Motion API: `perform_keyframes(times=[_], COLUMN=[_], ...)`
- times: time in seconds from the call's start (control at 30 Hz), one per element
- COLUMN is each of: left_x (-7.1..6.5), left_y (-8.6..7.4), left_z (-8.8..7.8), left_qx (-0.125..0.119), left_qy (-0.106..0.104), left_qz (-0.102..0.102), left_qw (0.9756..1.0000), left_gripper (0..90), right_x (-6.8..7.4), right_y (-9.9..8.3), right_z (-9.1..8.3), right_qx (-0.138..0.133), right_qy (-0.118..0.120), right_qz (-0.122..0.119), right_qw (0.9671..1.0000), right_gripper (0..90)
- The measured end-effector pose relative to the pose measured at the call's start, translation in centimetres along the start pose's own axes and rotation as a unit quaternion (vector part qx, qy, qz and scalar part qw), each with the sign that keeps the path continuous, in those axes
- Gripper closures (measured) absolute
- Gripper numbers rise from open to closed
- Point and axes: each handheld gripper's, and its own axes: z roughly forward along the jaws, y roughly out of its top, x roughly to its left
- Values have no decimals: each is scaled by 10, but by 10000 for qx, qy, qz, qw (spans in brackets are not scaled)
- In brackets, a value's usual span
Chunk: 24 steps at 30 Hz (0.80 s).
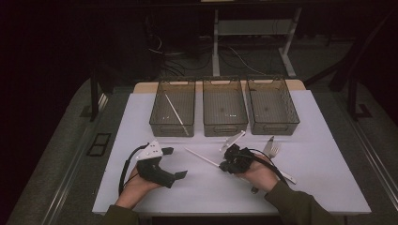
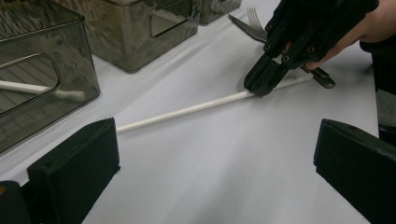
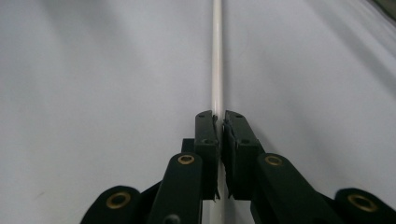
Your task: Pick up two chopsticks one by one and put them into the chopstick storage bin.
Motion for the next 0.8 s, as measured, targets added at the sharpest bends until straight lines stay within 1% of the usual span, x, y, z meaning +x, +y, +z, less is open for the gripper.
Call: perform_keyframes(times=[0.03,0.07,0.1,0.33,0.63,0.8], left_x=[0,0,0,0,-1,-1], left_y=[0,0,0,0,0,0], left_z=[0,0,0,0,0,1], left_qx=[-1,1,-1,-3,-8,17], left_qy=[1,-1,0,5,11,7], left_qz=[2,8,3,-2,-9,4], left_qw=[10000,10000,10000,10000,10000,10000], left_gripper=[0,0,0,0,0,0], right_x=[-2,-2,-2,-6,-14,-15], right_y=[0,1,1,2,10,16], right_z=[-2,-3,-5,-18,-33,-41], right_qx=[-38,-85,-105,-308,-567,-662], right_qy=[10,21,74,141,100,80], right_qz=[15,99,129,273,402,438], right_qw=[10000,9999,9998,9991,9975,9968], right_gripper=[845,844,844,844,843,843])
